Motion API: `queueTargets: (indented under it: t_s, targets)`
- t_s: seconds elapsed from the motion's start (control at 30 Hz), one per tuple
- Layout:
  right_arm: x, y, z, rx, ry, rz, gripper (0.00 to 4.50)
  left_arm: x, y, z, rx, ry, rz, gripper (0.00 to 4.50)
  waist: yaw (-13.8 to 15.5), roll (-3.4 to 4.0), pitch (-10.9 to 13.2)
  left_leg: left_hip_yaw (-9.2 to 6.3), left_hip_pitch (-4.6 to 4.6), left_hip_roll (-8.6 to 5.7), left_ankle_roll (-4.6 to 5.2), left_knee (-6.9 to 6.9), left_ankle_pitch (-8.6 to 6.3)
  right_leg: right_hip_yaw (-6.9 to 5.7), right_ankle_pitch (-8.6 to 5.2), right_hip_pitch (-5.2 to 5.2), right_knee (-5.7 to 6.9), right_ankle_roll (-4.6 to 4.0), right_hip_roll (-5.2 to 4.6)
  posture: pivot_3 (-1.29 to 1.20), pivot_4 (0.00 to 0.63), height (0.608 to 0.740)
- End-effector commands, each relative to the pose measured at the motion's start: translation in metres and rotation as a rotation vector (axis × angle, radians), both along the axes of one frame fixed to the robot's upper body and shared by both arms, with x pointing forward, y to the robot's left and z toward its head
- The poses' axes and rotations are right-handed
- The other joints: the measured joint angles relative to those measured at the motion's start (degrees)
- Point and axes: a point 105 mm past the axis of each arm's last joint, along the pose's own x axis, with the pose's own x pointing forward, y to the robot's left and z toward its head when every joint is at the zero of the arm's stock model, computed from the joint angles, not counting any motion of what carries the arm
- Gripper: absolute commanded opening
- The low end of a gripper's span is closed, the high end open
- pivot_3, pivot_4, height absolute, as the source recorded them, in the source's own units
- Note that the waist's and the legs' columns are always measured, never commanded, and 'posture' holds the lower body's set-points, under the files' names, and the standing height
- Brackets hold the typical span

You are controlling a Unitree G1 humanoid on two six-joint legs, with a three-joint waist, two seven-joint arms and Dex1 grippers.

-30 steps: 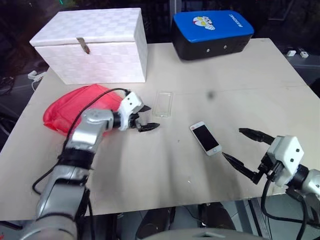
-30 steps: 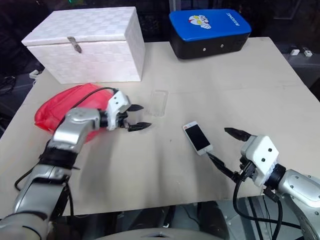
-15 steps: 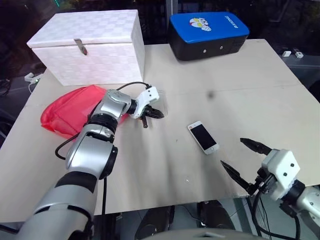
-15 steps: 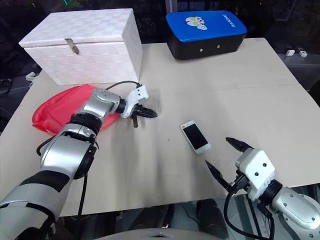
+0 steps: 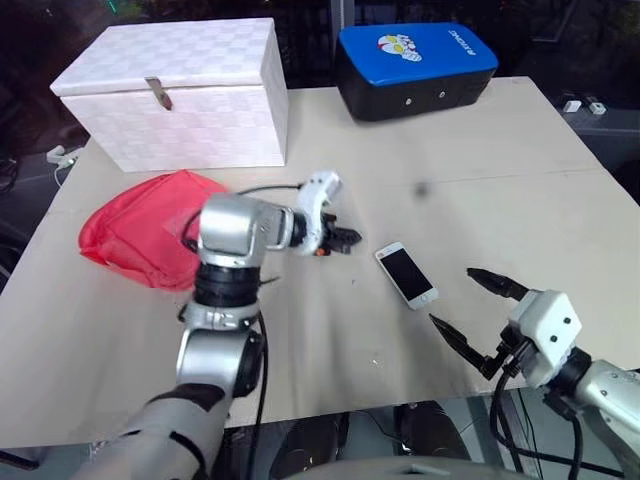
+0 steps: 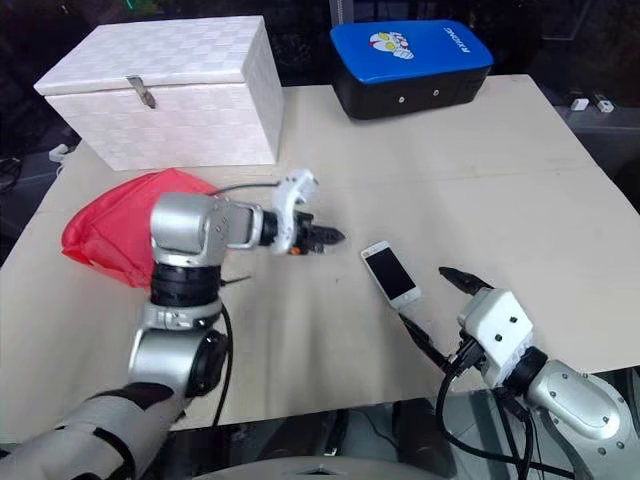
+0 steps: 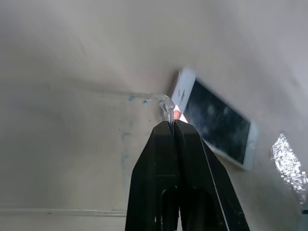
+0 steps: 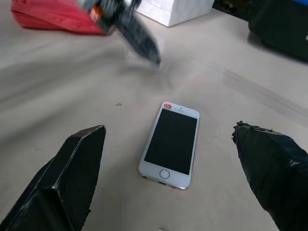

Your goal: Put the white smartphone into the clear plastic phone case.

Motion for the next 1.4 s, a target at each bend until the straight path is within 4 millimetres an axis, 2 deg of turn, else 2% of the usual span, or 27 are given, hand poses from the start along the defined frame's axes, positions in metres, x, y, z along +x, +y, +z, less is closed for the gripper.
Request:
queueTargets:
  t_s: [0.03, 0.1, 0.13, 0.17, 0.23, 0.33, 0.5, 0.7, 0.73, 0.8, 0.83, 0.9, 0.93, 0.97, 1.1, 1.2, 1.4]
  targets:
    - [-0.005, 0.006, 0.004, 0.011, -0.013, 0.040, 4.50, 0.002, -0.001, 0.021, -0.083, -0.120, -0.074, 1.23, 0.0, 0.00, 0.0, 0.00, 0.00, 0.01, -0.02, -0.02, 0.01, 0.03, 0.00, -0.02, 0.02, 0.00, 0.00, 0.00, 0.150, 0.740]
    - [-0.007, 0.005, 0.004, 0.010, -0.012, 0.042, 4.50, 0.000, 0.004, 0.034, -0.123, -0.189, -0.155, 2.02, 0.1, 0.00, 0.0, -0.02, -0.03, 0.02, -0.05, -0.04, 0.02, 0.03, 0.01, -0.07, 0.01, -0.02, 0.00, 0.00, 0.150, 0.740]
    - [-0.009, 0.005, 0.003, 0.011, -0.007, 0.040, 4.50, 0.002, 0.014, 0.041, -0.115, -0.264, -0.228, 2.42, 0.0, 0.01, 0.0, -0.01, -0.02, 0.02, -0.05, -0.04, 0.02, 0.04, 0.01, -0.07, 0.01, -0.02, 0.00, 0.00, 0.150, 0.740]
    - [-0.011, 0.004, 0.002, 0.010, -0.002, 0.036, 4.50, 0.006, 0.026, 0.046, -0.078, -0.343, -0.301, 2.42, -0.1, 0.01, 0.0, 0.05, 0.00, 0.02, -0.06, -0.06, 0.02, 0.08, 0.01, -0.07, 0.01, -0.02, -0.01, 0.00, 0.150, 0.740]
    - [-0.015, 0.002, 0.001, 0.008, 0.010, 0.032, 4.50, 0.007, 0.046, 0.047, 0.041, -0.514, -0.551, 2.42, -0.1, 0.04, 0.0, 0.12, 0.04, 0.02, -0.07, -0.13, 0.03, 0.09, 0.01, -0.08, 0.01, -0.03, -0.01, 0.00, 0.150, 0.740]
    - [-0.019, 0.000, 0.000, 0.011, 0.021, 0.031, 4.50, 0.013, 0.062, 0.039, 0.120, -0.576, -0.760, 2.42, 0.9, 0.08, 0.0, 0.14, 0.06, 0.01, -0.06, -0.15, 0.02, 0.07, 0.01, -0.02, -0.09, -0.05, -0.05, 0.00, 0.150, 0.740]
    - [-0.023, -0.003, 0.003, 0.009, 0.019, 0.020, 4.50, 0.032, 0.058, 0.024, 0.193, -0.639, -0.924, 2.42, 2.5, -0.04, 0.0, -0.10, -0.11, -0.12, -0.01, -0.01, 0.01, -0.18, 0.02, 0.00, -0.18, -0.02, -0.11, 0.00, 0.150, 0.740]
    - [-0.031, -0.002, 0.005, 0.004, 0.018, -0.001, 4.50, 0.033, 0.049, -0.008, 0.322, -0.618, -1.107, 2.42, 1.7, -0.06, 0.0, -0.07, -0.20, -0.12, 0.02, -0.01, -0.01, -0.27, 0.01, -0.08, -0.15, -0.01, -0.10, 0.00, 0.150, 0.740]
    - [-0.032, -0.002, 0.005, 0.005, 0.019, -0.005, 4.50, 0.032, 0.051, -0.013, 0.336, -0.596, -1.123, 2.03, 1.5, -0.08, 0.1, -0.06, -0.20, -0.12, 0.03, -0.01, -0.01, -0.27, 0.01, -0.08, -0.15, -0.01, -0.10, 0.00, 0.150, 0.740]
    - [-0.034, -0.003, 0.004, 0.005, 0.022, -0.011, 4.50, 0.031, 0.056, -0.019, 0.359, -0.566, -1.125, 1.74, 0.7, -0.13, 0.1, -0.04, -0.18, -0.12, 0.04, 0.01, -0.01, -0.25, 0.01, -0.08, -0.10, 0.00, -0.09, 0.00, 0.150, 0.740]
    - [-0.034, -0.004, 0.004, 0.004, 0.025, -0.015, 4.50, 0.031, 0.058, -0.019, 0.340, -0.548, -1.098, 1.22, 0.6, -0.13, 0.1, -0.04, -0.14, -0.12, 0.04, 0.01, -0.01, -0.26, 0.00, -0.06, -0.07, 0.01, -0.07, 0.00, 0.150, 0.740]
    - [-0.034, -0.005, 0.003, 0.003, 0.031, -0.027, 4.50, 0.032, 0.062, -0.014, 0.288, -0.537, -1.032, 0.92, 0.5, -0.12, 0.0, -0.04, -0.05, -0.10, 0.04, 0.01, -0.01, -0.27, 0.00, 0.00, -0.04, 0.01, -0.03, 0.00, 0.150, 0.740]
    - [-0.034, -0.006, 0.002, 0.006, 0.036, -0.036, 4.50, 0.032, 0.063, -0.011, 0.250, -0.528, -1.004, 0.40, 0.2, -0.13, 0.0, -0.03, -0.04, -0.10, 0.04, 0.02, 0.00, -0.26, 0.00, 0.01, -0.01, 0.02, -0.01, 0.00, 0.150, 0.740]
    - [-0.033, -0.006, 0.001, 0.008, 0.041, -0.047, 4.50, 0.031, 0.064, -0.009, 0.222, -0.517, -0.979, 0.11, 0.0, -0.12, 0.0, -0.04, -0.04, -0.10, 0.04, 0.04, 0.00, -0.28, 0.00, 0.00, 0.00, 0.02, 0.03, 0.00, 0.150, 0.740]
    - [-0.023, -0.002, -0.001, 0.059, 0.074, -0.085, 4.50, 0.018, 0.072, -0.003, 0.149, -0.455, -0.883, 0.11, -1.2, -0.12, 0.0, -0.04, -0.05, -0.08, 0.05, 0.06, 0.00, -0.23, 0.00, -0.01, 0.04, 0.01, -0.02, 0.00, 0.150, 0.740]
    - [-0.014, 0.004, -0.001, 0.071, 0.077, -0.071, 4.50, -0.007, 0.071, 0.003, 0.123, -0.450, -0.868, 0.11, -1.7, -0.09, 0.0, -0.06, -0.06, -0.01, 0.04, 0.03, 0.00, -0.05, 0.00, -0.03, 0.03, -0.01, -0.02, 0.00, 0.150, 0.740]
    - [0.003, 0.014, -0.007, 0.069, 0.113, -0.080, 4.50, -0.046, 0.051, 0.002, 0.104, -0.411, -0.781, 0.11, -0.6, -0.06, 0.0, -0.08, -0.07, 0.00, 0.03, 0.03, 0.00, 0.02, 0.01, -0.02, 0.00, -0.02, -0.04, 0.00, 0.150, 0.740]
